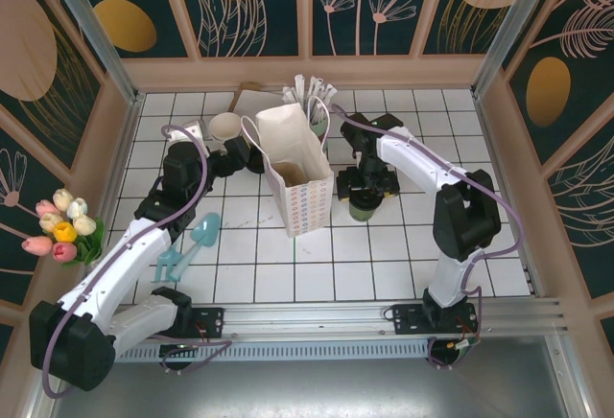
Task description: Pack the takeout coffee
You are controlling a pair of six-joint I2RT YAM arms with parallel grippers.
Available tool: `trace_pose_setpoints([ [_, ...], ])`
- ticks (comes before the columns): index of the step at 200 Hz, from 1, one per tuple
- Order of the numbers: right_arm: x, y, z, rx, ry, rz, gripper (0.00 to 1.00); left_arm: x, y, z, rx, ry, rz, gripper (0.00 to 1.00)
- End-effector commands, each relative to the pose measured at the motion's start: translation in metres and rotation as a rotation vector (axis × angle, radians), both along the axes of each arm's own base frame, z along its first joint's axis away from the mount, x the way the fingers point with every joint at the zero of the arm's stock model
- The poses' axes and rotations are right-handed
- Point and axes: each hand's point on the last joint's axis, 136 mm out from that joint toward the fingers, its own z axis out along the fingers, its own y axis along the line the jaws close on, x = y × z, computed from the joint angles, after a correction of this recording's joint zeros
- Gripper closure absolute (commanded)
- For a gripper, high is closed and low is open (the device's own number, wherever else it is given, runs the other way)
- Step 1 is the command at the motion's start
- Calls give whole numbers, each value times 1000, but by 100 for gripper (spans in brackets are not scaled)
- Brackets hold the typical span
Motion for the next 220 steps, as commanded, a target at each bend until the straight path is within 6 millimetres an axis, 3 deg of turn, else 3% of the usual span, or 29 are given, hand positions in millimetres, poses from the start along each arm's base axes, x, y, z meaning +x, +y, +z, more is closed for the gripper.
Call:
trace_pose_setpoints([
  [1,-7,0,1,-8,30,19,3,1,1,-1,22,-4,-2,1],
  [105,-9,-2,-2,7,26,27,4,0,1,1,7,-5,-4,1],
  [164,-9,-4,-1,17,12,24,29,-3,3,10,9,-27,2,1],
  [220,-9,-8,13,21,-37,30,36,-5,11,18,-2,-36,45,1],
])
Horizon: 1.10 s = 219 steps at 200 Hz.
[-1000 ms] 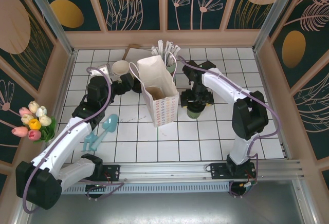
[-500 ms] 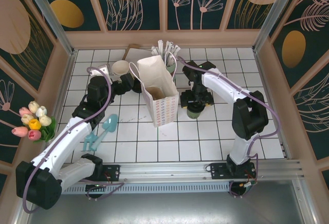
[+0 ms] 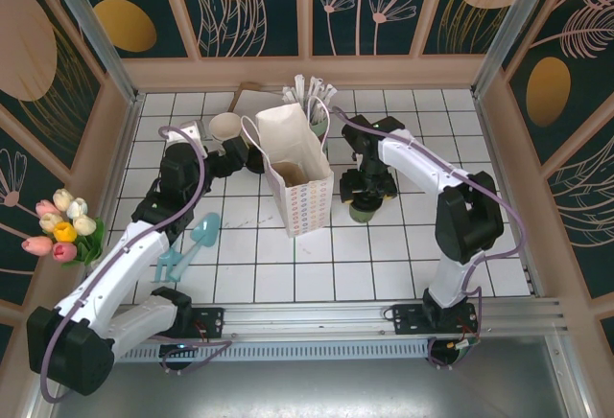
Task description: Pack the takeout coffee
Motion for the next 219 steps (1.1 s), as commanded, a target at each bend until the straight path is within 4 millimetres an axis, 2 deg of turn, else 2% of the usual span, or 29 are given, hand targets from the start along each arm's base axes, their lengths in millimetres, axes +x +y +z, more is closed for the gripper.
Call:
trace_pose_setpoints([
  [1,-4,-8,15,3,-39,8,36,-1,8,12,-3,-22,41,1],
  [34,-4,-12,25,-4,-65,10,37,3,24,17,-10,-18,140,1],
  [62,-7,-15,32,-7,-68,16,39,0,45,23,-11,-19,263,1],
  [81,-9,-16,36,-6,-77,16,41,-3,51,25,-18,-19,297,1],
  [137,-7,-21,53,-11,-131,13,43,-3,51,24,-52,5,312,1],
  [170,-5,-26,67,-28,-168,6,44,6,42,28,-79,20,286,1],
  [182,-3,-25,74,-16,-183,4,45,8,47,31,-61,34,323,1],
  [188,-3,-24,77,-12,-189,2,45,10,49,25,-40,60,338,1],
  [191,-2,-24,78,-11,-193,2,45,12,49,36,-41,46,338,1],
  [219,7,-22,91,-3,-244,7,45,28,42,59,8,18,313,1],
])
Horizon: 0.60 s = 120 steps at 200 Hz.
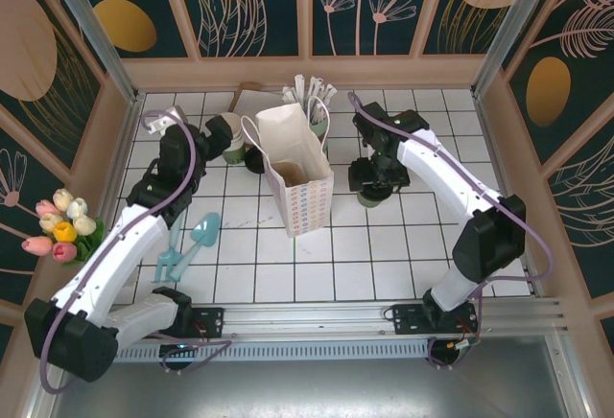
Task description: Pack the takeout coffee
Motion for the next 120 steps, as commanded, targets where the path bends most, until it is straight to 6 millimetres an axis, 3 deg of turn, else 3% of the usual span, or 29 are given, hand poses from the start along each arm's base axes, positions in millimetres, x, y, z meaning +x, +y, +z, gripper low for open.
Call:
trace_pose_setpoints([
  [1,3,-7,27,-12,-68,9,45,9,2,26,46,-31,7,1],
  [45,14,0,68,16,-159,34,47,33,-27,75,119,-93,-146,1],
  [92,11,3,117,88,-266,41,47,47,-41,99,206,-137,-223,1],
  [120,6,1,135,127,-315,25,47,53,-45,106,248,-142,-247,1],
])
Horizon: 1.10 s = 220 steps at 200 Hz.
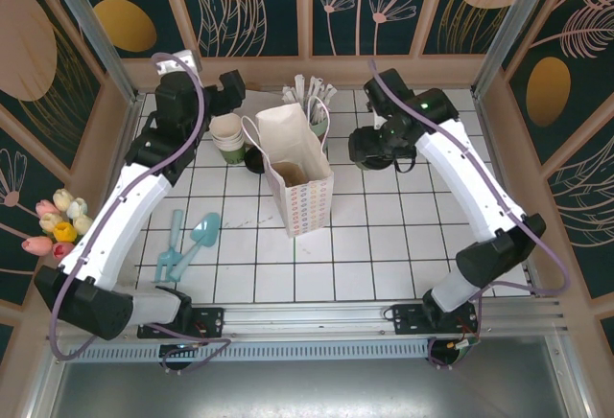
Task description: Pack the takeout coffee
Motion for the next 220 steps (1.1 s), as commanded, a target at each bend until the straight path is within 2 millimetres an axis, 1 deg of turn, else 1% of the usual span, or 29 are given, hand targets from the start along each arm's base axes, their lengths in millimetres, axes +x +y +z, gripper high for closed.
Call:
trace_pose_setpoints([
  [1,-16,-9,29,23,-55,1,47,4,-6,11,72,-14,-48,1],
  [13,-18,-11,39,40,-87,0,47,6,-7,10,85,-11,-57,1],
  [25,-21,-11,55,74,-136,7,46,8,-13,10,98,-11,-91,1],
  [40,-28,-9,76,133,-186,21,46,7,-31,5,127,7,-194,1],
  [55,-34,-5,92,189,-224,48,47,5,-48,0,160,27,-307,1],
  [63,-43,5,99,237,-224,89,49,4,-55,-3,182,37,-357,1],
  [74,-50,11,106,273,-226,120,50,3,-63,-9,221,55,-416,1],
  [92,-60,19,117,307,-240,157,51,4,-67,-19,290,102,-469,1],
  [117,-76,33,141,391,-289,229,51,7,-70,-35,372,158,-513,1],
  [132,-84,44,153,451,-304,273,52,4,-80,-44,397,185,-599,1],
  [144,-87,54,157,468,-310,298,53,0,-90,-50,410,204,-677,2],
  [155,-87,67,159,486,-314,326,53,1,-95,-54,429,212,-716,1],
  [169,-86,88,161,502,-316,372,53,7,-96,-59,461,225,-728,2],
  [184,-82,107,164,490,-326,395,53,14,-95,-58,493,230,-722,5],
  [186,-81,110,163,483,-326,397,53,14,-94,-55,495,227,-720,5],
  [188,-80,112,163,477,-324,399,53,19,-96,-64,498,247,-724,5],
  [192,-79,117,163,465,-325,402,53,22,-96,-68,503,261,-725,6],
  [209,-72,134,160,406,-331,406,52,28,-99,-73,518,282,-741,9],
  [220,-70,145,153,366,-319,408,52,29,-103,-77,522,294,-768,11],
])
